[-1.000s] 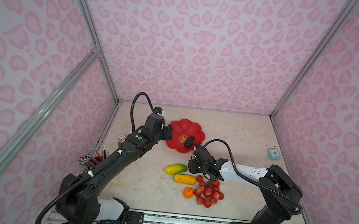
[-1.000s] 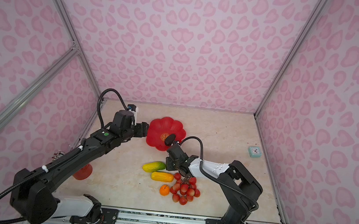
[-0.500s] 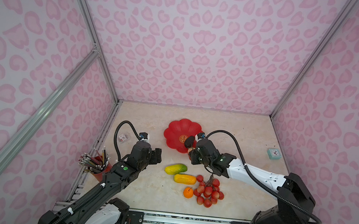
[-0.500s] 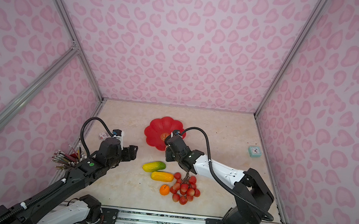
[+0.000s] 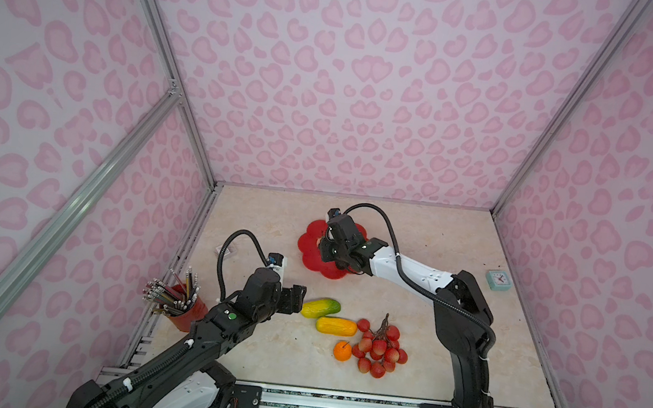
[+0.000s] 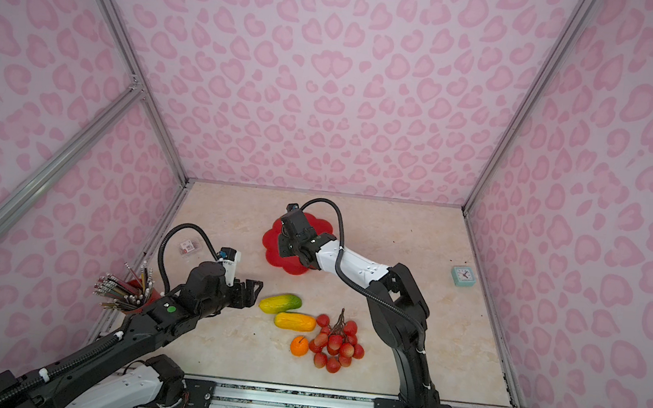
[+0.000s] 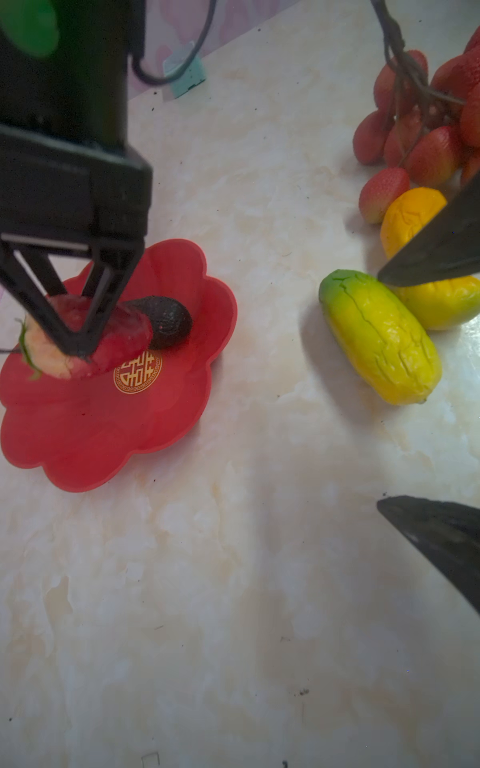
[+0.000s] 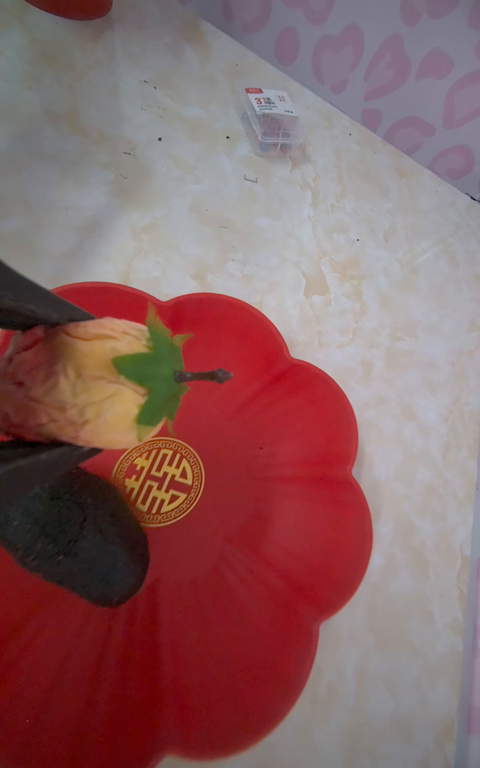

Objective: Place and organize the fake fruits in the fruit bowl
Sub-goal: 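Place the peach in the bowl with right gripper while left reaches for papaya, then carry the green papaya into the red bowl with the left gripper and release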

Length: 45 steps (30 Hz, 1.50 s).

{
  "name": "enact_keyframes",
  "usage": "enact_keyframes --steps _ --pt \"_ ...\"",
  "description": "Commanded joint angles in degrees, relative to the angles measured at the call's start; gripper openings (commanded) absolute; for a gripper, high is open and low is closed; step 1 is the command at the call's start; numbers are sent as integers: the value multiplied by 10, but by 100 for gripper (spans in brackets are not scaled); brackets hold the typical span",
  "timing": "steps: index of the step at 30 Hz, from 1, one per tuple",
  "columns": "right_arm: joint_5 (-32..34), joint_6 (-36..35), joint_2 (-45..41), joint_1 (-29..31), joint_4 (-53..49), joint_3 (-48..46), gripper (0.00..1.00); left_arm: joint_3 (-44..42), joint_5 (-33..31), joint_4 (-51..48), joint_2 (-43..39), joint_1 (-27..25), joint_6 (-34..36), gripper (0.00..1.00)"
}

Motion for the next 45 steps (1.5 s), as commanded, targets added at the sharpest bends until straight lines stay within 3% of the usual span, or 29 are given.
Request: enact_keyframes --steps 1,9,15,21,29,36,43,45 --pt "-11 2 44 -4 -32 28 36 -5 -1 21 7 -11 7 80" --pt "-51 28 47 -31 -17 48 61 2 7 36 52 -36 30 80" --pt "-64 34 -73 -68 36 -18 76 36 18 41 107 -44 75 79" --pt "-67 21 -221 -97 100 -176 92 85 42 44 196 -49 118 79" --pt "-39 48 -371 -113 122 -328 95 136 50 43 300 -81 135 78" --pt "-35 71 -423 -130 142 -380 95 146 23 25 356 -90 128 77" --pt "-33 69 -426 -144 139 -374 94 150 -13 20 356 -90 119 40" --pt "-33 71 -427 -146 137 -374 94 150 -27 13 335 -90 117 37"
